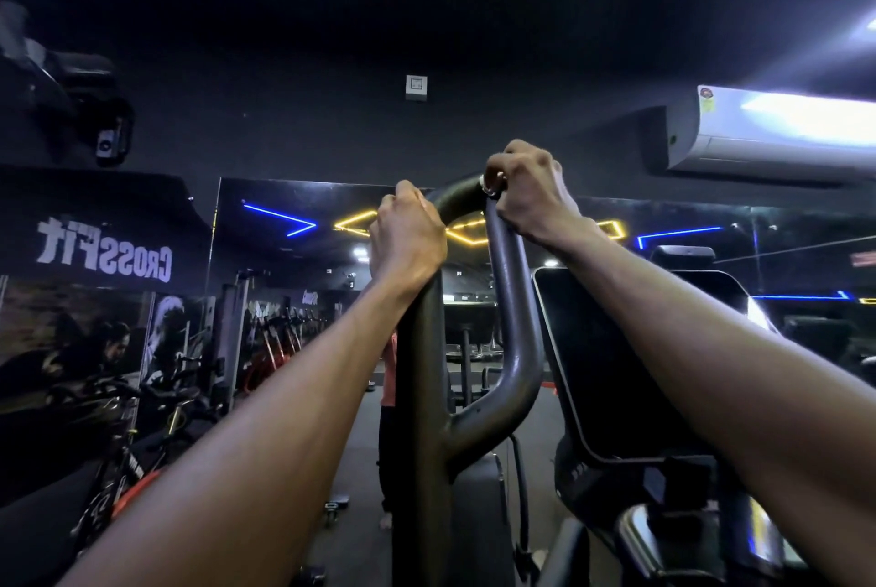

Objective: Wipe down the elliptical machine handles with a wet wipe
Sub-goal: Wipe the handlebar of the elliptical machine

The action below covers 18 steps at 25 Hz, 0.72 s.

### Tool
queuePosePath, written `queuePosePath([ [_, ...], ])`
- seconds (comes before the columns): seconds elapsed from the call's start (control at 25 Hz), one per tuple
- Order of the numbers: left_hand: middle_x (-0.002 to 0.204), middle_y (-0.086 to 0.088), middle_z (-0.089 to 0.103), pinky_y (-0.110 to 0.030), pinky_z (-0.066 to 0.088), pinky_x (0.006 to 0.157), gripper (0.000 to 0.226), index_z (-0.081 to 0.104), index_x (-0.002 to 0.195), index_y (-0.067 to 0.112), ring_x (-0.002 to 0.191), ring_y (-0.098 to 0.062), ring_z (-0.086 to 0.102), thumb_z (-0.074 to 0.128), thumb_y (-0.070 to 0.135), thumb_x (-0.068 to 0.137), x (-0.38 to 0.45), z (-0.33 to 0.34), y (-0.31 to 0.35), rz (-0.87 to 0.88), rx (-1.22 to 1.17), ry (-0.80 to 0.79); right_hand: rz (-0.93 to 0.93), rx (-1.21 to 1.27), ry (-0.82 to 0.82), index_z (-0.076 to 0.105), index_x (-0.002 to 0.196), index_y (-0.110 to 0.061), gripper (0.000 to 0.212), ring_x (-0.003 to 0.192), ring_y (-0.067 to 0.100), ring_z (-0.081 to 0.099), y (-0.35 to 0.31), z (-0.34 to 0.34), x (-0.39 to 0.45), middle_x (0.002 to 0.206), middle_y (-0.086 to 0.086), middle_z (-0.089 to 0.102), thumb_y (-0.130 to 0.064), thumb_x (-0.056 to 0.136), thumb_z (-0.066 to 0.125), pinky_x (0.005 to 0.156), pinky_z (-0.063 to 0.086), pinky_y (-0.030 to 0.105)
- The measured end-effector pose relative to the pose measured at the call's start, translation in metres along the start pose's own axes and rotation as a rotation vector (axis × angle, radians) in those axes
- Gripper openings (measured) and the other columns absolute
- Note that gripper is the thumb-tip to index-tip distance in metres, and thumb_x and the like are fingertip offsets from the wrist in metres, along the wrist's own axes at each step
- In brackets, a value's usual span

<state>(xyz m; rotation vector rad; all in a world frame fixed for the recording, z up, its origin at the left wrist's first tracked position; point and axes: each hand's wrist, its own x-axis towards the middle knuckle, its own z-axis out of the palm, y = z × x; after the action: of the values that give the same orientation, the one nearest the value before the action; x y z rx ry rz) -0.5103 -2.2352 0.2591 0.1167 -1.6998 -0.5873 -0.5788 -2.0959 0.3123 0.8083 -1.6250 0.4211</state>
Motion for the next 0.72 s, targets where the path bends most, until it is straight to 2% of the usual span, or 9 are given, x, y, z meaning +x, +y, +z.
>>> queuePosePath([
  [0.12,0.103,-0.009,0.057,-0.042,0.050,0.072,0.024,0.052,0.110,0.014,0.090,-0.028,0.058,0.033,0.028,0.103,-0.001,-0.001,0.001,-0.028,-0.003,-0.007,-0.060,-0.021,0.004,0.074,0.093,-0.006,0.017,0.093,0.032,0.057,0.000,0.000,-0.025,0.101,0.014,0.060,0.001,0.082,0.063,0.078,0.038,0.033],
  [0.28,0.098,-0.005,0.051,-0.034,0.036,0.063,0.025,0.052,0.113,0.013,0.083,-0.023,0.050,0.032,0.026,0.103,-0.004,-0.004,0.005,-0.026,0.041,-0.017,-0.093,-0.078,-0.071,0.071,0.100,-0.005,0.020,0.097,0.035,0.057,-0.004,-0.003,-0.013,0.105,0.015,0.059,0.002,0.083,0.062,0.080,0.050,0.042],
  [0.4,0.099,-0.004,0.052,-0.027,0.029,0.055,0.026,0.053,0.113,0.013,0.079,-0.020,0.047,0.033,0.025,0.103,-0.006,-0.007,0.005,-0.024,0.042,-0.018,-0.035,-0.103,-0.056,0.070,0.104,-0.008,0.022,0.103,0.034,0.053,-0.014,-0.001,-0.013,0.111,0.013,0.059,-0.001,0.088,0.057,0.083,0.049,0.042],
  [0.56,0.098,-0.005,0.054,-0.028,0.029,0.054,0.029,0.054,0.118,0.013,0.076,-0.017,0.045,0.032,0.025,0.103,-0.011,-0.010,0.002,-0.003,0.041,-0.027,-0.050,-0.065,-0.036,0.073,0.090,-0.011,0.017,0.095,0.031,0.054,-0.020,-0.007,-0.062,0.107,0.010,0.065,-0.002,0.085,0.060,0.076,0.044,0.035],
  [0.72,0.100,-0.005,0.054,-0.033,0.037,0.062,0.029,0.053,0.118,0.012,0.082,-0.022,0.051,0.032,0.024,0.102,-0.013,-0.012,0.002,0.011,0.041,-0.050,-0.028,-0.084,-0.080,0.073,0.092,-0.009,0.014,0.094,0.031,0.056,-0.021,-0.009,-0.038,0.107,0.012,0.058,-0.003,0.086,0.062,0.077,0.047,0.037],
])
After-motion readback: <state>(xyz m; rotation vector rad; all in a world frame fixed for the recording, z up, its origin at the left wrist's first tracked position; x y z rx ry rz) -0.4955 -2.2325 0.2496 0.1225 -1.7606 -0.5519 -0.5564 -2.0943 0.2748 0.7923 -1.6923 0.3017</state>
